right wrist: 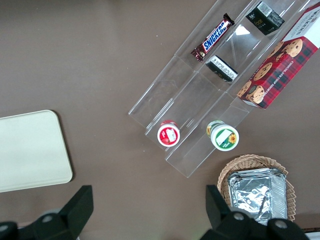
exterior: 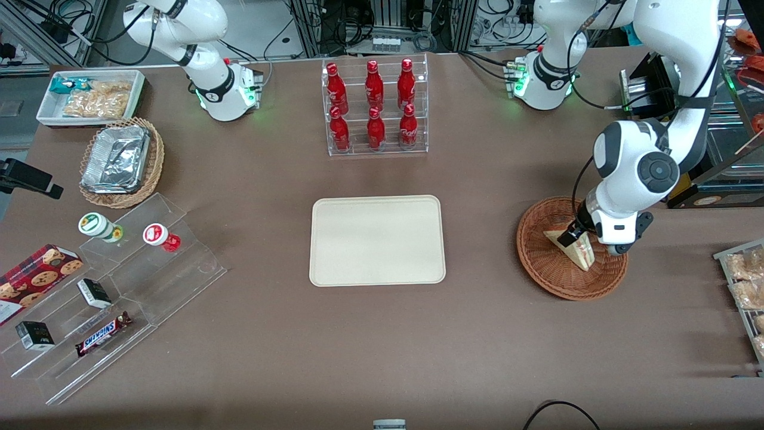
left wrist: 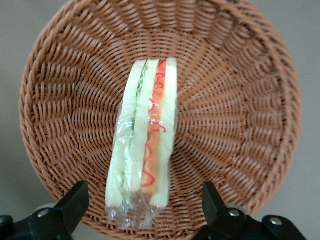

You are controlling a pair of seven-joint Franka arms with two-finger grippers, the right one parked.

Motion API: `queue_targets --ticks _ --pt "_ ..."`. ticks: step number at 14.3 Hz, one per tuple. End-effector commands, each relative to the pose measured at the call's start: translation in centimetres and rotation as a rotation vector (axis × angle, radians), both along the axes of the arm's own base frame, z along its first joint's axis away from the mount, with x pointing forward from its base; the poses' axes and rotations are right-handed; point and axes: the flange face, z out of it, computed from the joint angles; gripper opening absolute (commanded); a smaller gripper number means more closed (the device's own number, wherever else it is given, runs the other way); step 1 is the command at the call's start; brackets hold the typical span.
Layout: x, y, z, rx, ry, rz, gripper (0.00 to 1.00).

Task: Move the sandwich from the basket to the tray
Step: 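Close the left gripper on the sandwich and lift it, then carry the sandwich with the left gripper over the cream tray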

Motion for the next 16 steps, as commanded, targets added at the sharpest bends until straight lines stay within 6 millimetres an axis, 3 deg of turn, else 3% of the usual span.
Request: queue_targets --ticks 1,3,4,6,8,12,14,16 --pt "0.3 0.4 -1.2 0.006 0.006 0.018 0.69" --pt "0.3 0.5 -1.1 0.007 0.005 0.012 0.20" --pt "0.4 0.6 -0.7 0.008 0.000 0.013 0.11" --pt "0.9 0.3 1.1 0.008 -0.018 0.013 0.08" --pt "1.2 -1.6 3.5 0.019 0.006 -0.034 0.04" --pt "2.1 -10.2 9.3 0.045 0.111 -0.213 0.02" --pt "2.8 -17.5 9.6 0.036 0.095 -0.439 0.03" --pt "3.5 -22.4 8.9 0.011 0.103 -0.538 0.04"
